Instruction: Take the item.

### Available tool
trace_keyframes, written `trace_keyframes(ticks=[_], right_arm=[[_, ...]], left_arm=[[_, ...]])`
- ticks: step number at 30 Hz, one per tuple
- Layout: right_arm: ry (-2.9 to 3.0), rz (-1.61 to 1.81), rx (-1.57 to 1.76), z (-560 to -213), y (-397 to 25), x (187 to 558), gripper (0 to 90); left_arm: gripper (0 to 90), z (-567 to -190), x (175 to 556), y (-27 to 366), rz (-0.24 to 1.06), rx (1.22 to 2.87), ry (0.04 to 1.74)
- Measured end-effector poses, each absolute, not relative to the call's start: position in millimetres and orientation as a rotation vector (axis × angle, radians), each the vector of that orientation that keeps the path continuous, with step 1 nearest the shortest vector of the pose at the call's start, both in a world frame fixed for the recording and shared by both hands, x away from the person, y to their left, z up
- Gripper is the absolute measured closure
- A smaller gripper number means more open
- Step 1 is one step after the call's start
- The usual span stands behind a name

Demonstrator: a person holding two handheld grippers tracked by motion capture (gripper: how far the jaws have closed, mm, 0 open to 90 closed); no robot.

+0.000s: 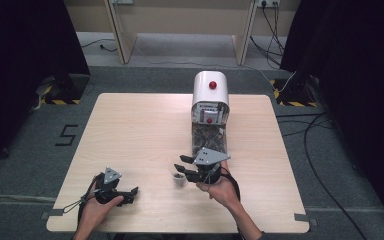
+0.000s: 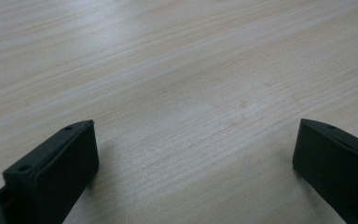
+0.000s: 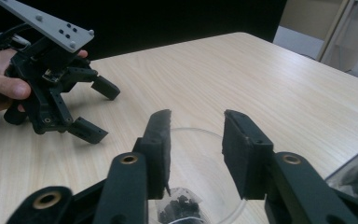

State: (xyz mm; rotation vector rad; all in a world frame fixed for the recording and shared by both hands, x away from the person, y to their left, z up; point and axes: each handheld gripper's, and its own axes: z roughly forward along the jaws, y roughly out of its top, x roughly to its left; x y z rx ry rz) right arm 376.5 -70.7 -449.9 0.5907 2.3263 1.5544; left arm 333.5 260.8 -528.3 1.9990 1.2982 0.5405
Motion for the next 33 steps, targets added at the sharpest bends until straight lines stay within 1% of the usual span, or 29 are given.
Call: trace_keyframes(ticks=[2,3,4,6,8,13,33], right_arm=[[2.33,1.535,0.599,-449,-72,377,55.3],[2.33,1.535,0.599,-449,-72,377,55.3],[2.336,1.519,0.615,-448,-74,378,52.2],[2.333,1.518,0.622,-448,-74,377,50.9],[2.323,1.512,0.634,-444,-78,378,46.5],[2.309,1.498,0.671,-441,-86,379,42.4],[2.261,1.468,0.767,-440,-113,383,40.8]], left_arm=[[0.0,-528,334,261,0.54,1.999,1.298],[0.0,-528,334,261,0.54,1.999,1.298],[0.0,-528,333,261,0.541,1.999,1.298],[0.0,-528,333,261,0.541,1.999,1.298],[0.0,-528,334,261,0.541,1.999,1.298],[0.0,-528,333,261,0.541,1.999,1.298],[0.0,-528,333,261,0.541,1.998,1.298]])
